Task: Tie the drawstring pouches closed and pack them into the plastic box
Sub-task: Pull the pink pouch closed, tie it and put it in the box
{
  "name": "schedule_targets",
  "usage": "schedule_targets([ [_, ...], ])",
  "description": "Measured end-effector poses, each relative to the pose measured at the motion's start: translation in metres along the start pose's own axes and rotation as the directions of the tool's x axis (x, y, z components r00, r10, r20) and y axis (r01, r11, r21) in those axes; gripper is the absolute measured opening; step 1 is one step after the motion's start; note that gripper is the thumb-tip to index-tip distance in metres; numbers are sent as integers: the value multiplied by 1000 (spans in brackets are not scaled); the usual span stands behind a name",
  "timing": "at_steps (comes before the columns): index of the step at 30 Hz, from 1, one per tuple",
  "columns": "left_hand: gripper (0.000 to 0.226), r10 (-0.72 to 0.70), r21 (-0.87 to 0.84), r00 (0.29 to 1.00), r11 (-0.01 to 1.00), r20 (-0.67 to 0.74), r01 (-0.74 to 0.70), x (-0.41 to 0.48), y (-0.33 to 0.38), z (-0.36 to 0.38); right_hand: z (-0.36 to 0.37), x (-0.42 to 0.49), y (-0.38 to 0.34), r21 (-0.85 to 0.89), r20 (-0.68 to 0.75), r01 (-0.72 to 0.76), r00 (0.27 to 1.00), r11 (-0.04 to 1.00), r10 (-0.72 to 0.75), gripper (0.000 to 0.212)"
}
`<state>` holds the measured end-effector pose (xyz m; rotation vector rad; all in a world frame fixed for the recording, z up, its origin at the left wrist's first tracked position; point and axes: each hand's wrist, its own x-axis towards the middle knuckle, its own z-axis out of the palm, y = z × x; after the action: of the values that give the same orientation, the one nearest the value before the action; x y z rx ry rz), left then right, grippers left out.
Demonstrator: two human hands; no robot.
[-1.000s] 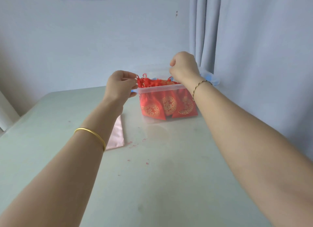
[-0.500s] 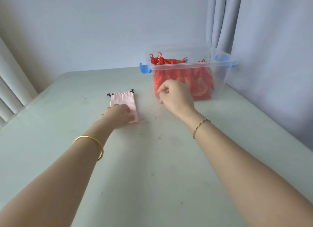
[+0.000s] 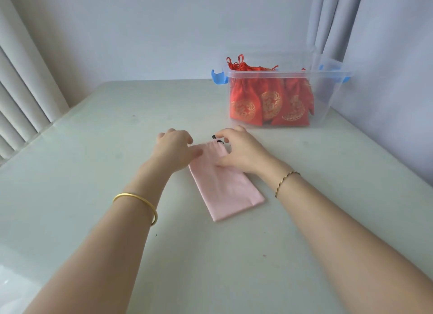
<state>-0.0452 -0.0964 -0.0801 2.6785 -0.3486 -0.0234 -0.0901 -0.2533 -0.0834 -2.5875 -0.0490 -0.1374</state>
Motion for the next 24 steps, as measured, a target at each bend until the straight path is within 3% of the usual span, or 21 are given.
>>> schedule_targets([
  [4,9,100,-12,992,995,-80,-101,1,7,2,-3,5,1,55,-8,-2,1000,999,3,65],
  [7,11,248,-148,959,952,-137,-267,1,13,-8,-15,9,1,114,-105,35,994,993,-23,59],
  [10,14,368,-195,905,892,-213,-409,-3,17,-19,-28,9,-1,321,-174,72,985,944,-16,46],
  [13,11,427,-185,855,852,-296,-490,-5,19,-26,-40,5,-2,528,-208,100,978,843,14,21],
  [16,7,448,-170,825,834,-346,-524,-5,20,-33,-51,0,0,600,-178,102,984,794,9,3],
  [22,9,430,-195,823,830,-371,-522,-9,21,-40,-62,-7,1,772,-80,91,996,630,-45,8],
  [24,10,406,-243,833,824,-376,-511,-10,19,-41,-64,-7,2,768,-96,95,995,633,-33,10],
])
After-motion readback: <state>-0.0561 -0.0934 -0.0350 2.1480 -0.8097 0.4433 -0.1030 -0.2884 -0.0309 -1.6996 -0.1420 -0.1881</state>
